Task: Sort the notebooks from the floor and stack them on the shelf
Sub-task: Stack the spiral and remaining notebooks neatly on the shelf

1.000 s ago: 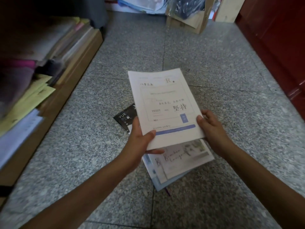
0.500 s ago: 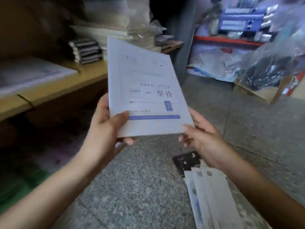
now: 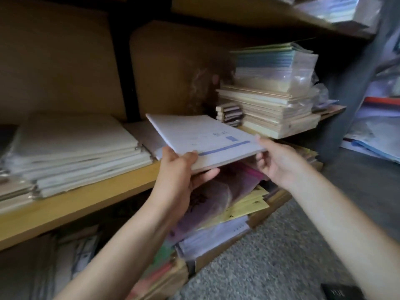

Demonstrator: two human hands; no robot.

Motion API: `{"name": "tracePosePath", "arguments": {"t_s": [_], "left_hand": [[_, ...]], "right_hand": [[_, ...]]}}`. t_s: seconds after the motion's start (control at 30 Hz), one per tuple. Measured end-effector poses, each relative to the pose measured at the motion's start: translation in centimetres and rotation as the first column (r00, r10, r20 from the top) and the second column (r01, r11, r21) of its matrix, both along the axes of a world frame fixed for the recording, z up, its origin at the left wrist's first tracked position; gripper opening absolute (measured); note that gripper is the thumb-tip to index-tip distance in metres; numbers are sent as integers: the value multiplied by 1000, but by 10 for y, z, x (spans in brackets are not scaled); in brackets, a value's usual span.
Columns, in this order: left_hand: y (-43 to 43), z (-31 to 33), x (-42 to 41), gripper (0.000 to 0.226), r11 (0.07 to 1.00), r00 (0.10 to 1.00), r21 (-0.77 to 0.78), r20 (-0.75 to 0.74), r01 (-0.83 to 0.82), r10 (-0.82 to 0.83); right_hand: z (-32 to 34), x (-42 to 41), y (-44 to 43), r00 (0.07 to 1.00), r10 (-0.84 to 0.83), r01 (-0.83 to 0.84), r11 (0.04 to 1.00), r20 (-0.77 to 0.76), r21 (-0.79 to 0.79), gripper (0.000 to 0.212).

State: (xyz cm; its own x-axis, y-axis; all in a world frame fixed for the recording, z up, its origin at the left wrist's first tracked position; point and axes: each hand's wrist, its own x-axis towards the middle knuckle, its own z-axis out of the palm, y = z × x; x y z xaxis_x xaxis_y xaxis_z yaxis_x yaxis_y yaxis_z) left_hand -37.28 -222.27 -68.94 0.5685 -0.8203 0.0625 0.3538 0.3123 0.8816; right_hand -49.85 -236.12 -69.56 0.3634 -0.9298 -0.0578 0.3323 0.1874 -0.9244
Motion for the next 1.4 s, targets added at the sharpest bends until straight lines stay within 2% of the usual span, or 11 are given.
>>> {"name": "tracePosePath", "arguments": {"t_s": [0.07,0.17,0.3,0.4,0.47,0.53,0.6,0.77,0.9,1.17,1.4], "left_hand": [[0,1,7,34,1000,998,9,-58,22,-21],[1,-1,14,32,999,999,45,-41,21,-19],[15,-7,19,60,970,952,237,282,54,-122],[30,-3,15,80,837,602,528,717,-141,-351],[35,0,16,78,792,387,559,806,-246,-448],[32,1,20,77,789,277,539,839,-296,-469],[26,0,24,67,812,197,455,891,-365,-410],[6,-12,19,43,855,-214,63,956,-514,-199],[-10,-25,26,29,830,-310,-65,941,-554,-133],[-34,-17,39,38,714,-446,-142,857,-685,-258],[-44,-5,66,29,632,-416,-71,808,-772,-417]], "right_hand": [[-3,12,2,991,-2,-6,998,130,55,10],[-24,21,14,992,-6,8,1000,128,-13,4],[-42,24,19,992,-66,77,991,107,-106,7],[-45,27,16,988,-108,123,982,110,-141,11],[-45,30,16,982,-152,168,974,114,-150,19],[-44,33,18,970,-217,232,960,110,-156,28],[-45,36,22,960,-260,276,945,108,-178,29],[-52,47,26,957,-285,246,893,-52,-376,14],[-53,50,28,911,-354,189,815,-212,-548,8],[-57,60,35,833,-338,-44,750,-439,-660,55],[-53,61,35,670,-377,-292,659,-640,-694,59]]}}
